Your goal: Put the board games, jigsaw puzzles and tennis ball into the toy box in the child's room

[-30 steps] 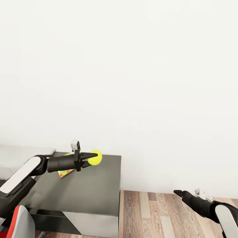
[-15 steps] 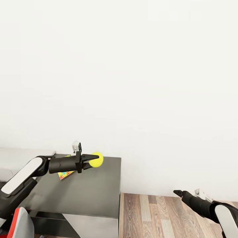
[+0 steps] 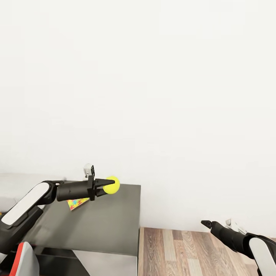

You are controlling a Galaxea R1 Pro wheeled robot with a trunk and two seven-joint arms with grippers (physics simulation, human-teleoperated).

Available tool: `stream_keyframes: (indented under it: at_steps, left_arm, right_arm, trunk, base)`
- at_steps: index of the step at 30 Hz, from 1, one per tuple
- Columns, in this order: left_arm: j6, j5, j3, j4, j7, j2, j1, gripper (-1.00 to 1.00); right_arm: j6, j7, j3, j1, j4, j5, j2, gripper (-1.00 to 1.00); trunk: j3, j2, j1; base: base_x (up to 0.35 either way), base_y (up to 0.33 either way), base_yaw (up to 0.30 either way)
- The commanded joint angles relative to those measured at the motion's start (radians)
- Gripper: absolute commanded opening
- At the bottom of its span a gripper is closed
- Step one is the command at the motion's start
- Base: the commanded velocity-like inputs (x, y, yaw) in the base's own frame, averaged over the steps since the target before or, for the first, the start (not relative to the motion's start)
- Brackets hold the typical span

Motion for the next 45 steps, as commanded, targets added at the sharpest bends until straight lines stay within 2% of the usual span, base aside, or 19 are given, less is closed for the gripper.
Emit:
stream_keyframes:
  at_steps: [1, 25, 38, 45]
  left_arm:
    - [0.000, -0.005, -0.002, 0.000, -0.007, 0.001, -0.002, -1.00]
    - [0.000, -0.005, -0.004, 0.000, -0.007, -0.001, -0.002, -1.00]
    - [0.000, -0.005, -0.004, 0.000, -0.008, -0.001, -0.002, -1.00]
    - [0.000, -0.005, -0.004, 0.000, -0.008, 0.000, -0.002, -1.00]
  right_arm:
    - [0.003, -0.010, 0.000, -0.001, -0.001, -0.010, 0.000, 1.00]
    - [0.003, -0.011, 0.005, -0.001, -0.001, -0.011, 0.003, 1.00]
    - [0.004, -0.011, 0.008, -0.007, -0.002, -0.012, 0.003, 1.00]
    - [0.003, -0.010, 0.008, -0.006, -0.001, -0.011, 0.000, 1.00]
  trunk:
    - [-0.001, -0.002, 0.001]
    - [0.035, -0.002, 0.001]
    - [0.036, -0.002, 0.001]
    - [0.036, -0.002, 0.001]
  base:
    - [0.000, 0.000, 0.081]
    - [0.000, 0.000, 0.161]
    - [0.000, 0.000, 0.278]
    - [0.000, 0.000, 0.065]
